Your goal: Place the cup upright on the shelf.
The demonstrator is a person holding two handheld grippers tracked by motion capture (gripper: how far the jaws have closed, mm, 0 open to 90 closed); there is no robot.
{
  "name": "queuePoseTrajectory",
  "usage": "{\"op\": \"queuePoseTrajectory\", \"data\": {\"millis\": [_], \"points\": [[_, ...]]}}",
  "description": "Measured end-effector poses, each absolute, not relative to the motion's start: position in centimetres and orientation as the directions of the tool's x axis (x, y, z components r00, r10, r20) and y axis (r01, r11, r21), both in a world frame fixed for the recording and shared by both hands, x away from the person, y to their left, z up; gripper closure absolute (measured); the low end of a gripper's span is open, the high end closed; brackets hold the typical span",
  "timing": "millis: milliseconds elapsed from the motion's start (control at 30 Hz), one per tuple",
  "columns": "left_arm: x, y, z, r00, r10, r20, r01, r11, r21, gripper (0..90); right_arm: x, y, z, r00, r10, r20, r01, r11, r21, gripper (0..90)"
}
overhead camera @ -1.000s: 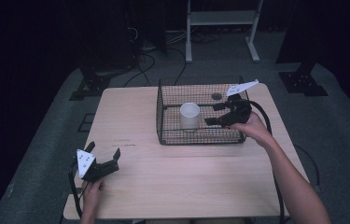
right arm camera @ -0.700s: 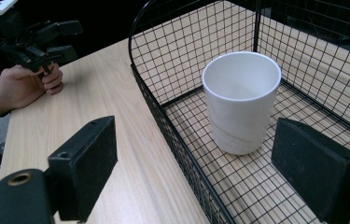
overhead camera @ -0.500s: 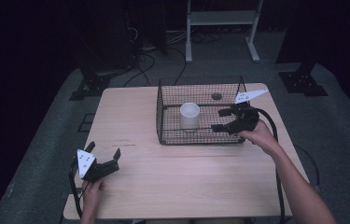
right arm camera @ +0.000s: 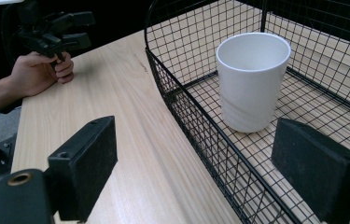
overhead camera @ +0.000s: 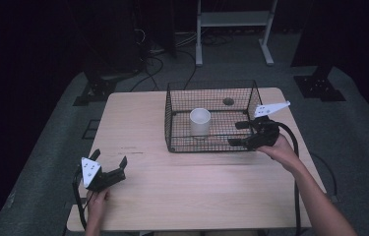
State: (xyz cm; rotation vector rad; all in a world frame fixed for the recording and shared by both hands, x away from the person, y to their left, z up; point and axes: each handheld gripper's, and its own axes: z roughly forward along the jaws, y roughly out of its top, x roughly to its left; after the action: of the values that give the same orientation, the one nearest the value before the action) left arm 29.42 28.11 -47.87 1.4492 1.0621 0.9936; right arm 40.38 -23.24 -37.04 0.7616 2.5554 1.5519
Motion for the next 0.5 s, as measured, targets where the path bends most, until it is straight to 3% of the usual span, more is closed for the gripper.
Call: {"op": "queuePoseTrajectory", "data": {"millis": [500], "points": [[29.4,28.1,-47.9,0.265,0.963,0.046,0.107,-0.076,0.991,0.0,38.5,-24.3,-38.0,-0.878,0.431,0.208,0.380,0.361,0.852,12.8]]}}
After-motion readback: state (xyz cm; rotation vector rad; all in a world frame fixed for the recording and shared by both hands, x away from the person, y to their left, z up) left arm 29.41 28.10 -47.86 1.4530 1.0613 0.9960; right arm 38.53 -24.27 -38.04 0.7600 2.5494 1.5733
